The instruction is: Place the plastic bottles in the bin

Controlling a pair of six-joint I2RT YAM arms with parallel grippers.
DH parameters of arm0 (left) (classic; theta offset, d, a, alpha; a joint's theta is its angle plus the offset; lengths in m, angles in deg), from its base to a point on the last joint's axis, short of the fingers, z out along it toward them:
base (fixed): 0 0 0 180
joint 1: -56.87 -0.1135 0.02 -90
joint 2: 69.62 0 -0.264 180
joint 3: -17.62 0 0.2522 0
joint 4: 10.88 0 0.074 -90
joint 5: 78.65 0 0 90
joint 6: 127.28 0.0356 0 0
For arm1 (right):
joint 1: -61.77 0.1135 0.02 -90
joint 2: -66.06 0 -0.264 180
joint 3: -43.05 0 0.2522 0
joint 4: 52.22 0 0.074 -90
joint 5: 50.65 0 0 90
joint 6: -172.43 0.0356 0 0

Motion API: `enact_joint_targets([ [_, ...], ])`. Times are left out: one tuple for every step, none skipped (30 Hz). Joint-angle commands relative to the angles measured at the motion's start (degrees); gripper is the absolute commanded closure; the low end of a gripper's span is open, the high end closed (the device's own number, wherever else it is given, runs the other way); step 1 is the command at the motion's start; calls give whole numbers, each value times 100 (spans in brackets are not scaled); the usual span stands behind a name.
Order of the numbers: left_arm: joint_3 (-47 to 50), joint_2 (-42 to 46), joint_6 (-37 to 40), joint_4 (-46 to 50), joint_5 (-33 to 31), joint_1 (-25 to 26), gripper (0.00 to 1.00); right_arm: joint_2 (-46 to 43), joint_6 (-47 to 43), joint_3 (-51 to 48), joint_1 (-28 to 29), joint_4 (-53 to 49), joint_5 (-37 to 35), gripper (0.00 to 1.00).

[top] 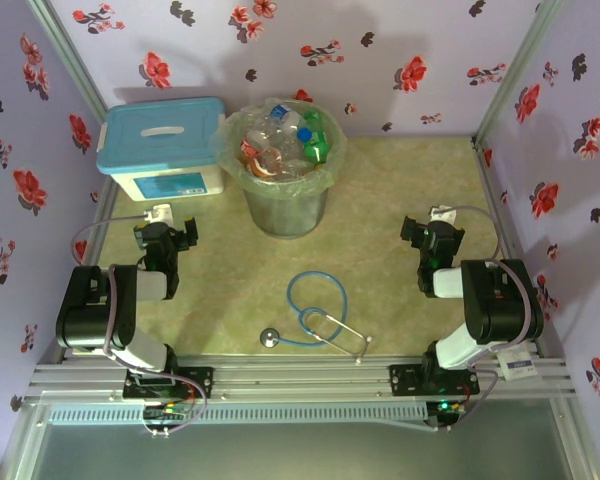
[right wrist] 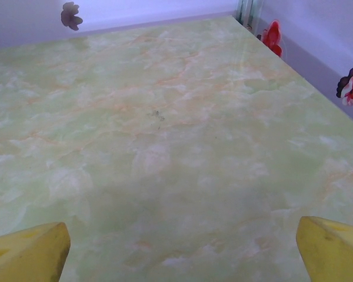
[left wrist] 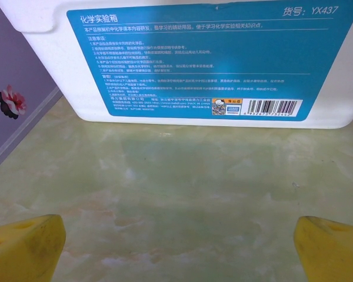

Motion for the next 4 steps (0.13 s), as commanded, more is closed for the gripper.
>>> enact_joint_targets([
  [37,-58,110,-263,7,-26,0,20,22,33,0,138,74,1],
  [35,-53,107,-263,7,-24,0,20,23,19,-5,145,74,1],
  [30,-57,108,-261,10,-20,0,14,17,22,-8,157,75,1],
  [33,-59,107,-258,12,-18,0,9,17,15,-9,165,71,1],
])
